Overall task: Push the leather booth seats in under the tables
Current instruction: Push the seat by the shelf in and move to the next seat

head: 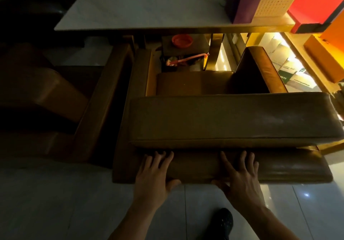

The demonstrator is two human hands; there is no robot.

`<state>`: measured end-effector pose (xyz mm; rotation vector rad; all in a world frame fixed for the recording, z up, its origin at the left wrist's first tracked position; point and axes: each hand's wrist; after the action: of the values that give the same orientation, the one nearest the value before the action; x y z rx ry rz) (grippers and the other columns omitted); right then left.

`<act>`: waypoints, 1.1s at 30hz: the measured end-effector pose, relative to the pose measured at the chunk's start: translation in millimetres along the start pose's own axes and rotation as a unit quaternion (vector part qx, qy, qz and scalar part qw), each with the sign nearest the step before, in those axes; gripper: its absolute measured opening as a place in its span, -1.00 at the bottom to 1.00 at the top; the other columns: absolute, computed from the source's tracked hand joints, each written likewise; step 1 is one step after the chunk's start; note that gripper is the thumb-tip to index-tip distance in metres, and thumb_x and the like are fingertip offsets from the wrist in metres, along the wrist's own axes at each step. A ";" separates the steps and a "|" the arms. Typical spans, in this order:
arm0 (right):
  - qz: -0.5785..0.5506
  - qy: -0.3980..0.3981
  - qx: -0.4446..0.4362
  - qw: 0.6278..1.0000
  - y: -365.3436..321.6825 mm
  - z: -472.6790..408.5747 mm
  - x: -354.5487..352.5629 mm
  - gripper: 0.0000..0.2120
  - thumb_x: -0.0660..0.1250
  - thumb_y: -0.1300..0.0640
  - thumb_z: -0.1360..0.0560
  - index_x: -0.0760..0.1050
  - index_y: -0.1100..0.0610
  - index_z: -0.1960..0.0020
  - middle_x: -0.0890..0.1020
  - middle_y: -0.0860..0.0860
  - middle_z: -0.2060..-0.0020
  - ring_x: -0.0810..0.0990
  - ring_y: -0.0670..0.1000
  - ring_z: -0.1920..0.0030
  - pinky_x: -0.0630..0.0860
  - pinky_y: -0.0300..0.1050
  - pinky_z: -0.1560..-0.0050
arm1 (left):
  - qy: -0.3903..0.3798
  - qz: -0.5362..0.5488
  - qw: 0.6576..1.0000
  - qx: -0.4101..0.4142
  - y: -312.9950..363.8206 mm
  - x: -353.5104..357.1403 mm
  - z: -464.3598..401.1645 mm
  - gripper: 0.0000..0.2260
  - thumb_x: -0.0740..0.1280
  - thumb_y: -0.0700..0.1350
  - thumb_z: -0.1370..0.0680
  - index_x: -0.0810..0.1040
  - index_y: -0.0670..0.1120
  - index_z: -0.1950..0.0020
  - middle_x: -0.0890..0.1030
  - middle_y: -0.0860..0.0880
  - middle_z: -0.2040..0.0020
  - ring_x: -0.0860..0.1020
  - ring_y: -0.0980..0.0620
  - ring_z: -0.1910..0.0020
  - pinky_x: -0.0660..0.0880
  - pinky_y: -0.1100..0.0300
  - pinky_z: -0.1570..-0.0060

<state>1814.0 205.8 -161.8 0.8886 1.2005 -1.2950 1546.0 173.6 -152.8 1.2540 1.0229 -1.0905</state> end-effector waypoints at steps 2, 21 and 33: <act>-0.005 -0.020 0.007 1.000 -2.2 -1.5 -2.7 -0.13 -0.03 -0.53 -0.39 0.00 -0.14 -0.59 0.09 0.43 -0.50 -0.04 0.53 -0.48 0.05 0.47 -0.44 | -0.016 0.006 1.000 0.007 -2.3 -2.0 -2.9 -0.27 0.23 0.43 -0.42 0.22 0.17 -0.52 0.38 0.10 -0.39 0.29 -0.05 -0.34 0.38 -0.04 -0.33; 0.001 -0.013 0.017 1.000 -8.1 -60.5 -12.5 -0.09 0.12 -0.50 -0.35 0.04 -0.14 -0.59 0.09 0.42 -0.51 -0.08 0.51 -0.49 0.05 0.45 -0.45 | -0.017 0.043 0.999 -0.011 -9.4 -5.5 -62.1 -0.26 0.33 0.32 -0.45 0.15 0.16 -0.55 0.27 0.11 -0.47 0.09 -0.02 -0.39 0.25 -0.04 -0.43; 0.020 -0.037 0.010 0.999 -12.1 -62.0 -31.1 -0.10 0.20 -0.45 -0.43 -0.11 -0.15 -0.61 -0.03 0.37 -0.54 -0.14 0.46 -0.51 0.00 0.37 -0.50 | -0.020 0.005 1.000 -0.007 -4.9 -7.9 -67.4 -0.25 0.33 0.31 -0.46 0.14 0.09 -0.56 0.27 0.03 -0.49 0.17 -0.09 -0.43 0.15 -0.06 -0.46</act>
<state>1796.5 271.2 -142.6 0.8679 1.1089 -1.2973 1540.0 241.3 -149.9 1.2199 0.9915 -1.0951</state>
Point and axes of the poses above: each hand's wrist, its own z-axis away from the middle knuckle, its own x-axis out of the palm, y = z × x
